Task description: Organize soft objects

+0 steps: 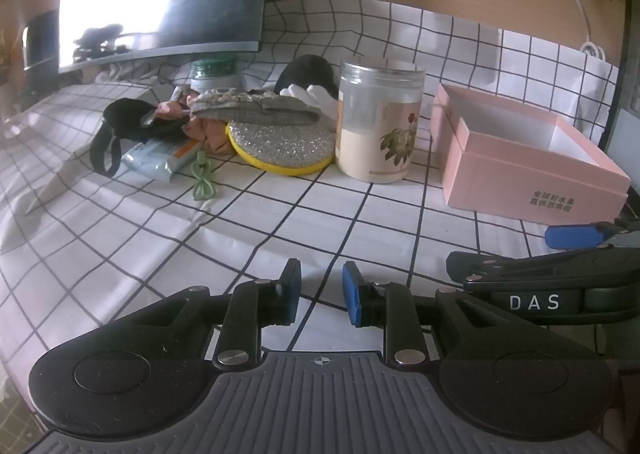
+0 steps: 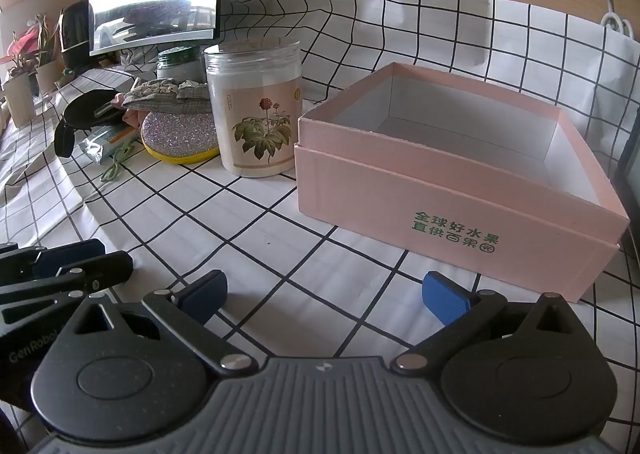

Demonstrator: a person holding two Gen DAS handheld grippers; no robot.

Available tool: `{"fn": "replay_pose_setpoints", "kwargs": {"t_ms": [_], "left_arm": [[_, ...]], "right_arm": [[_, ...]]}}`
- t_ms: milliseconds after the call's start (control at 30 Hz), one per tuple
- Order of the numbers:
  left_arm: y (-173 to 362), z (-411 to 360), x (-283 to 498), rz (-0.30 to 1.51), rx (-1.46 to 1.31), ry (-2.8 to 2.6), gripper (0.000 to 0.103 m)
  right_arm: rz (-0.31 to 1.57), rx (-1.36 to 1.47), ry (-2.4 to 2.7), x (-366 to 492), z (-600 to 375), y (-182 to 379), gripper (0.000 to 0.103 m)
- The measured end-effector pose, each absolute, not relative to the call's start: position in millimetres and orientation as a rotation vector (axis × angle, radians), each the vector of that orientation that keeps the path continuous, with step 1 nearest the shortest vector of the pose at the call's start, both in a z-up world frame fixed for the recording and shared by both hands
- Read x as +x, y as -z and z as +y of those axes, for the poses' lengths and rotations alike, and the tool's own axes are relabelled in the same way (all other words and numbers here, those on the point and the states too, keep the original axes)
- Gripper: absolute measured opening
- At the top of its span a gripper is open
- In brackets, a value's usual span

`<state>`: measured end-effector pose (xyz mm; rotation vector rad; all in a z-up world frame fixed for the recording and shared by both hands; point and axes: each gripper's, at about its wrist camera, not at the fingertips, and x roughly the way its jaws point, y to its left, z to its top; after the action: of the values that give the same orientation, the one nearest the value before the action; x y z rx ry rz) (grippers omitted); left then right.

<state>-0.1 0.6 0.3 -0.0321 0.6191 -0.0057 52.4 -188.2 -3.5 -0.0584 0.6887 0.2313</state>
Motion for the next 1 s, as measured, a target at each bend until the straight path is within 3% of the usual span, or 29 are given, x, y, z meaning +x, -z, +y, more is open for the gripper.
{"fn": "replay_pose_setpoints", "kwargs": {"t_ms": [1000], "left_arm": [[-3.1,2.5,-0.8,0.617,-0.040,0.008,0.026]], "right_arm": [[0.689,-0.058,-0.231,52.3,-188.4,3.5,0.103]]}}
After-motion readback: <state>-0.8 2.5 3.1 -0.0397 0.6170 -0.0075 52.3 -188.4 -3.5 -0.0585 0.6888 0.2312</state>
